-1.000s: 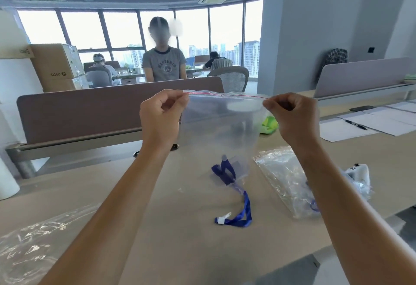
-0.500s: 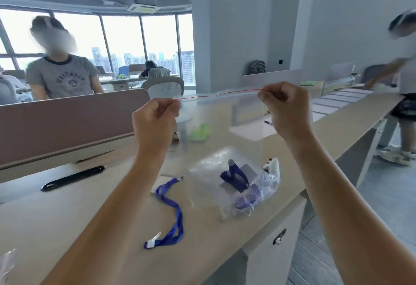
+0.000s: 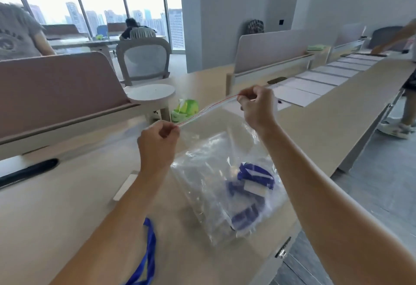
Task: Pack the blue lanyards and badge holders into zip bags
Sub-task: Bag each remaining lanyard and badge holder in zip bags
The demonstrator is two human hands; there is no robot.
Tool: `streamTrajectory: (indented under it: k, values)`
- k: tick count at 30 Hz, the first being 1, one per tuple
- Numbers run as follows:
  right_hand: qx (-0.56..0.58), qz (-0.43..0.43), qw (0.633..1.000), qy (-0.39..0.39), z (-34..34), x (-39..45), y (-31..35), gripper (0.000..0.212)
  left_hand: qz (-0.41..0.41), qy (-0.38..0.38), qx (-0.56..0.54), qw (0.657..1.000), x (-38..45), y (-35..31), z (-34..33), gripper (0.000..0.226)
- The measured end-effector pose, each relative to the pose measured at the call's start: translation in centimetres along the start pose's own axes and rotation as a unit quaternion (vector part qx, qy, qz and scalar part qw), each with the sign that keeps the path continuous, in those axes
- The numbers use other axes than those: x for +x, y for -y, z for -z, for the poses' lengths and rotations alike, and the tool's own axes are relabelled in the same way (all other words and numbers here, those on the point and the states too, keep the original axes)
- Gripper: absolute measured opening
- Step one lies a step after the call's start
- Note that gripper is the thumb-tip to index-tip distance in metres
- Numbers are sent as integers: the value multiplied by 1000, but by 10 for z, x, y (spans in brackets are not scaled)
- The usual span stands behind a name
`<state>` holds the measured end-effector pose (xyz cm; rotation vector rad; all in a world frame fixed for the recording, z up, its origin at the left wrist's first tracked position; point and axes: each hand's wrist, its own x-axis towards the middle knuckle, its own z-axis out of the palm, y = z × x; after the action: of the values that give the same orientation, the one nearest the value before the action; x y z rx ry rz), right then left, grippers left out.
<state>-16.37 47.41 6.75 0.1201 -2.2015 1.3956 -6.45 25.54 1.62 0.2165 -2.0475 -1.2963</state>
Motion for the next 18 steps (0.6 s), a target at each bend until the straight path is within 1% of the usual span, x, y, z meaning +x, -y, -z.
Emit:
streamTrajectory:
  k: [3,4,5,7,8,10,12,15,18]
  values:
    - [-17,-21,998,51,-37,2,-39,6,5,1,79,997,8,36,-13,9]
    - [-28,-29,997,73,-46,1,-49,2,11,5,96,995,10,46,-15,8]
    - [-44,-43,993,100,-52,-2,-56,10,20,14,111,994,11,55,-18,6]
    - [-74,-70,981,167,-57,-9,-62,37,34,47,146,988,12,70,-19,4]
    - [-84,-73,975,193,-57,-13,-62,48,36,63,157,985,12,75,-18,7]
    - [-97,-59,968,224,-56,-22,-59,60,29,77,164,983,10,80,-12,15]
    - [-98,-36,967,233,-55,-33,-50,57,21,78,164,983,7,79,-1,17]
    - [-78,-8,968,240,-55,-53,-30,41,16,73,166,983,0,70,24,14]
    - [-73,25,960,270,-61,-82,-7,29,11,57,170,984,-10,64,62,11]
